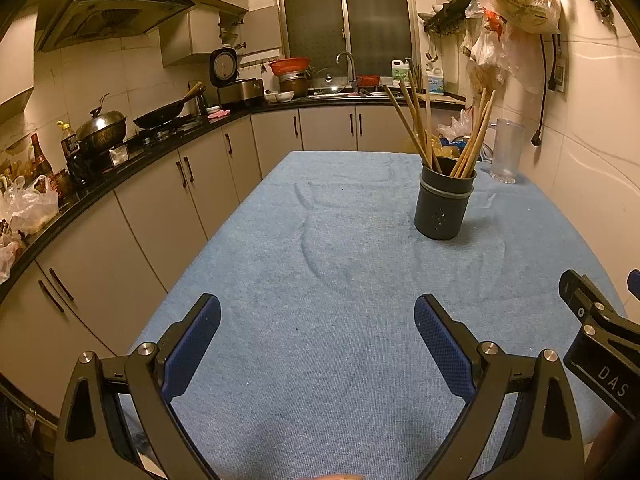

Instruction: Organize utensils

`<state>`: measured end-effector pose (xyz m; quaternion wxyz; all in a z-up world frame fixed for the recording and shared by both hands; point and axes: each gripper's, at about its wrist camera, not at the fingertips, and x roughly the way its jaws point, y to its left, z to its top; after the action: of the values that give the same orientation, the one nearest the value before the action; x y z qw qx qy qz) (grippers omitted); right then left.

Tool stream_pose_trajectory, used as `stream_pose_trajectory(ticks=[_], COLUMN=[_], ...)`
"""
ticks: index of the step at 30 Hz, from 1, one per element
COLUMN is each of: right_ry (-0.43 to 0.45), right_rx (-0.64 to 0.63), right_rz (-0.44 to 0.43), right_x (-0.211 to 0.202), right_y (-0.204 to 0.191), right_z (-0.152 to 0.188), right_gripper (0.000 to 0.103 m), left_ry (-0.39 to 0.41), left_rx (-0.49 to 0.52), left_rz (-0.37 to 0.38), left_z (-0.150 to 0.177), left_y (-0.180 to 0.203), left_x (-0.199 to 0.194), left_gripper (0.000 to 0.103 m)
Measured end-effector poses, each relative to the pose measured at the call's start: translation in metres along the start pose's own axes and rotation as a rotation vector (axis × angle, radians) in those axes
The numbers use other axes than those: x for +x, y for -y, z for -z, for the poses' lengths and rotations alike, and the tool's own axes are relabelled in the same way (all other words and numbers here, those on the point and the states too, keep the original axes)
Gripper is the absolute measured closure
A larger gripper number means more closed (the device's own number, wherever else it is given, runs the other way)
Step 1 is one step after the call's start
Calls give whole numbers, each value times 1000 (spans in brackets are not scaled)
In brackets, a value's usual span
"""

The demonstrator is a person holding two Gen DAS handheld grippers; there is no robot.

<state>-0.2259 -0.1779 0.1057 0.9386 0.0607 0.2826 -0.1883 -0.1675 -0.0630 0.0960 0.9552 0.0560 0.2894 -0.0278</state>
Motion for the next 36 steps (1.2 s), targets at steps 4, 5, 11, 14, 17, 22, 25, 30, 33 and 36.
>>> stream_pose_trajectory(ticks=[4, 5, 11, 14, 17, 22, 25, 30, 33, 36], right_ry=[0, 0, -6, -3, -5, -8, -9, -8, -8, -10], right_rx=[-1, -1, -3, -3, -5, -3, -4, -3, -2, 0], right_rz=[-1, -1, -1, -2, -2, -3, -3, -3, -4, -4], right_x=[0, 0, 1, 1, 2, 3, 3, 3, 3, 3], right_y=[0, 0, -1, -1, -1, -1, -1, -1, -1, -1], right_z=[0, 0, 2, 3, 3, 3, 3, 3, 2, 2], right_gripper=[0, 0, 0, 0, 0, 0, 0, 0, 0, 0], left_ry=[1, 0, 0, 0, -3, -2, -2, -1, -2, -2], left_rx=[0, 1, -1, -1, -1, -2, -1, -3, -3, -3], left_rz=[0, 0, 1, 1, 1, 2, 1, 2, 1, 1], left_z=[0, 0, 0, 0, 0, 0, 0, 0, 0, 0], left_y=[0, 0, -1, -1, 0, 0, 1, 1, 1, 0], left_x=[0, 0, 0, 0, 0, 0, 0, 0, 0, -1], left_gripper=[6, 6, 6, 6, 6, 6, 6, 6, 6, 6])
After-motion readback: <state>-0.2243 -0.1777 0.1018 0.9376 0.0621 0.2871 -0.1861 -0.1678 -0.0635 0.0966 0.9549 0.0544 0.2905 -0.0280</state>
